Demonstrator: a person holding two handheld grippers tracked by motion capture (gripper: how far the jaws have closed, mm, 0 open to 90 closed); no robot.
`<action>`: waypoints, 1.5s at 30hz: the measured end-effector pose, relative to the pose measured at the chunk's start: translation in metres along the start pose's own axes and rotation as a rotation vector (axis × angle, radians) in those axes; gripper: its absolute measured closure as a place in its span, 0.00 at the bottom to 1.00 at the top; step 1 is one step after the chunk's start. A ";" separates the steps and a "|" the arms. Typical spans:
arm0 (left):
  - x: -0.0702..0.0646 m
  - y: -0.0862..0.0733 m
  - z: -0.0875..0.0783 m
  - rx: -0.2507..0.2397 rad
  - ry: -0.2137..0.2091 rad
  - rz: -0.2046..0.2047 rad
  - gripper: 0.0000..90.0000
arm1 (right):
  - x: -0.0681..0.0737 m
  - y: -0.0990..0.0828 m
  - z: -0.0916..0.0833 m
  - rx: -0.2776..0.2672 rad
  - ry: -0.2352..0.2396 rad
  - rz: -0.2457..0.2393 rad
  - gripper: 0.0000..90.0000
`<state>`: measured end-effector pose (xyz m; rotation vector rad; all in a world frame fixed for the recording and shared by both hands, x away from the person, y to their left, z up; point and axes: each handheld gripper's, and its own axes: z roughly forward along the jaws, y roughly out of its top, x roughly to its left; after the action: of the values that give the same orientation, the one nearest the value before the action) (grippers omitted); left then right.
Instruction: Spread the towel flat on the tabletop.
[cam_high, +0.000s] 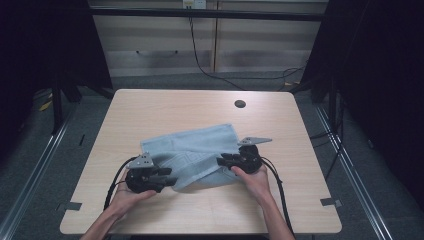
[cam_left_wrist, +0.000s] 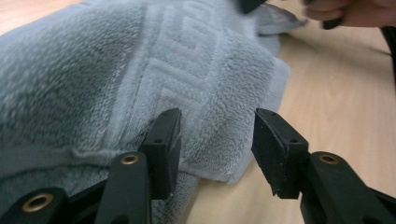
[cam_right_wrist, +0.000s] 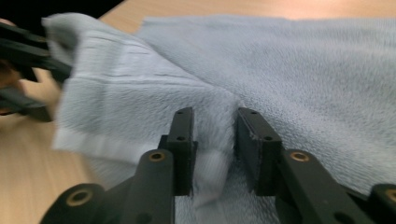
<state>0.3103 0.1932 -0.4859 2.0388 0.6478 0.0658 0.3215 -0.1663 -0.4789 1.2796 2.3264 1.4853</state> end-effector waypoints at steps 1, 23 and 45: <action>0.002 0.000 0.001 -0.003 0.008 -0.006 0.58 | 0.001 -0.001 -0.007 -0.010 -0.007 -0.013 0.71; 0.013 0.000 0.000 -0.047 0.031 -0.090 0.55 | -0.001 -0.070 -0.051 0.118 -0.180 -0.184 0.56; -0.006 -0.003 0.013 0.053 0.008 0.038 0.55 | 0.010 -0.080 -0.063 0.154 -0.083 -0.077 0.98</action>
<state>0.3082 0.1809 -0.4939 2.1031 0.6219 0.0793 0.2366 -0.2173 -0.5053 1.2434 2.4464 1.2271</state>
